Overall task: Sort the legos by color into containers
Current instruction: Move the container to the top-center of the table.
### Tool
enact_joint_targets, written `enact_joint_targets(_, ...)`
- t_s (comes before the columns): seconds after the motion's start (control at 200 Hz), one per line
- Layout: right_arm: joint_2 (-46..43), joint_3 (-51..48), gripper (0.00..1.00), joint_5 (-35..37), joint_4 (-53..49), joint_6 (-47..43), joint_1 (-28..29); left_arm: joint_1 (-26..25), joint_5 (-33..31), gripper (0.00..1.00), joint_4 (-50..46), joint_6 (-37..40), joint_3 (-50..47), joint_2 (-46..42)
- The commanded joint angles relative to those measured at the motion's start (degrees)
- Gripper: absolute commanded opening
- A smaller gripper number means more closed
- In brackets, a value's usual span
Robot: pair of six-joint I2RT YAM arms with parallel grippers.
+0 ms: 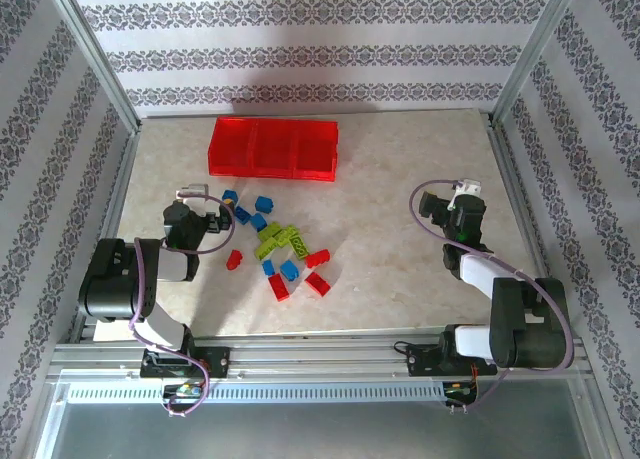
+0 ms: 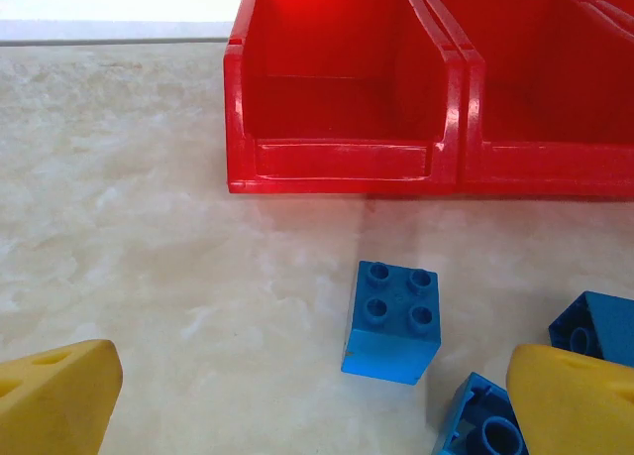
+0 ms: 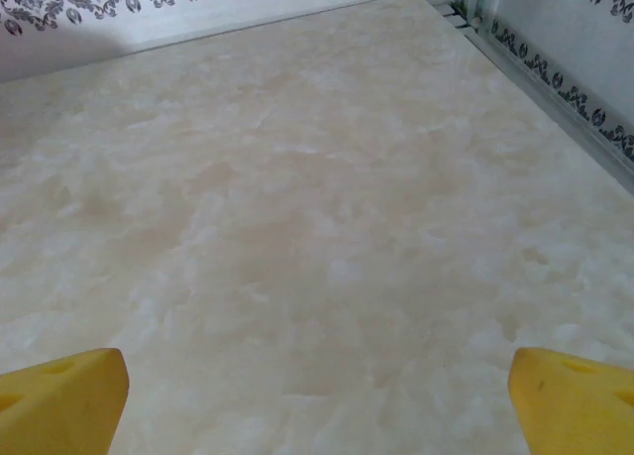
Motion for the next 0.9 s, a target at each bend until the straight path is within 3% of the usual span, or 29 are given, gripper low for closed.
enact_joint_targets(0.0,0.4,0.3,0.98,0.3,1.8,0.6,-0.5,-0.1,1.1,1.0,-0.4,0.9,0.2,-0.1)
enact_joint_targets(0.895,-0.4,0.1,0.98,1.0,1.4,0.5,-0.5,-0.1,1.2,1.0,-0.4,0.9,0.2,-0.1)
